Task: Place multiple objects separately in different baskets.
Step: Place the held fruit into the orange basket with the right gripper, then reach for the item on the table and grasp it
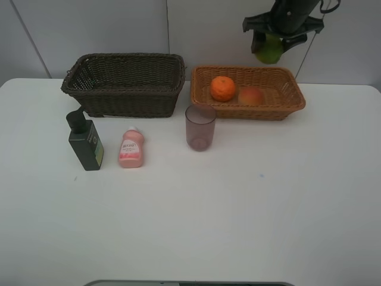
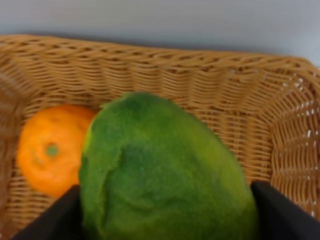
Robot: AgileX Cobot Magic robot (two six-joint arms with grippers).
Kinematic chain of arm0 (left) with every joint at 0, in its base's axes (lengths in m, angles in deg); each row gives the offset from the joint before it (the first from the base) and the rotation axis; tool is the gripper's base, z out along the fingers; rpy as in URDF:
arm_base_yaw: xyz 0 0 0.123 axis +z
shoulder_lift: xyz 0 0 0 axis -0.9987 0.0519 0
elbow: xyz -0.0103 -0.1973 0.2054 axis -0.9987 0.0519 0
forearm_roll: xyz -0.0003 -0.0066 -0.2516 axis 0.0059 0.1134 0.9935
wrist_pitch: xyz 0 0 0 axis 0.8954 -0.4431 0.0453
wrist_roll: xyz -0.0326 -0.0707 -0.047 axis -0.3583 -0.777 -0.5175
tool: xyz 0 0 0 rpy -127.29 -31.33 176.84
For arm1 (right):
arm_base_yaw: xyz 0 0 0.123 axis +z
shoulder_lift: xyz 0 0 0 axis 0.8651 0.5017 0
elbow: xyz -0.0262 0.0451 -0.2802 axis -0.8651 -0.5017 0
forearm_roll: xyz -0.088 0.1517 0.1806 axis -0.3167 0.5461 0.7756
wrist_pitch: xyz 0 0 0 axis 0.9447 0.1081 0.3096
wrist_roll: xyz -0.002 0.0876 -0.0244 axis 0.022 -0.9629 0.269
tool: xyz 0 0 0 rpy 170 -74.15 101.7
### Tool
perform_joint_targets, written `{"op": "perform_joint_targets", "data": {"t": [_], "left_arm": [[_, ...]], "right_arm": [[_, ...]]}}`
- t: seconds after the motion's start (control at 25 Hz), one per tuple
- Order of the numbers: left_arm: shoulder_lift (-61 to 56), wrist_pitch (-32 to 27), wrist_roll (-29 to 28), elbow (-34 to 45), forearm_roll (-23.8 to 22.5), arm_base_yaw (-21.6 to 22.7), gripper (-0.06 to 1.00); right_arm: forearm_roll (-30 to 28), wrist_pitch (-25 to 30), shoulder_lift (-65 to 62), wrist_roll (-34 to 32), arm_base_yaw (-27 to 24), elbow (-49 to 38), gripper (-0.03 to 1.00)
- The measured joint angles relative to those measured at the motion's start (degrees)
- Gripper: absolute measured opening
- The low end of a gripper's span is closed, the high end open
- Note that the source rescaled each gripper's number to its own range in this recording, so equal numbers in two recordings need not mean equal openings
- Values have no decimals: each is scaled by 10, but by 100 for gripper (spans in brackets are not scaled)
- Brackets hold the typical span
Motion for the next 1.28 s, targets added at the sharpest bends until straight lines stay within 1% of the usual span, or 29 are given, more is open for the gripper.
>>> {"op": "perform_joint_targets", "data": {"t": [0.28, 0.48, 0.68, 0.72, 0.76, 0.84, 0.88, 0.96, 1.0, 1.28], "left_arm": [[0, 0, 0, 0, 0, 0, 95], [0, 0, 0, 0, 0, 0, 95], [0, 0, 0, 0, 0, 0, 95], [0, 0, 0, 0, 0, 0, 95], [0, 0, 0, 0, 0, 0, 95], [0, 0, 0, 0, 0, 0, 95], [0, 0, 0, 0, 0, 0, 95], [0, 0, 0, 0, 0, 0, 95], [0, 0, 0, 0, 0, 0, 95], [0, 0, 0, 0, 0, 0, 95]], "right_arm": [[-13, -5, 43, -66, -24, -9, 13], [-12, -13, 52, -77, -24, -34, 13], [-13, -17, 53, -101, -24, -38, 13], [-13, -16, 53, -102, -24, -38, 14], [-13, -14, 53, -102, -24, -38, 20], [-15, -9, 53, -102, -24, -38, 42], [-18, -6, 53, -102, -24, -38, 49], [-22, -4, 51, -102, -24, -38, 57], [-23, -2, 49, -102, -24, -38, 58], [-25, 18, 12, -102, -21, -38, 58]]}}
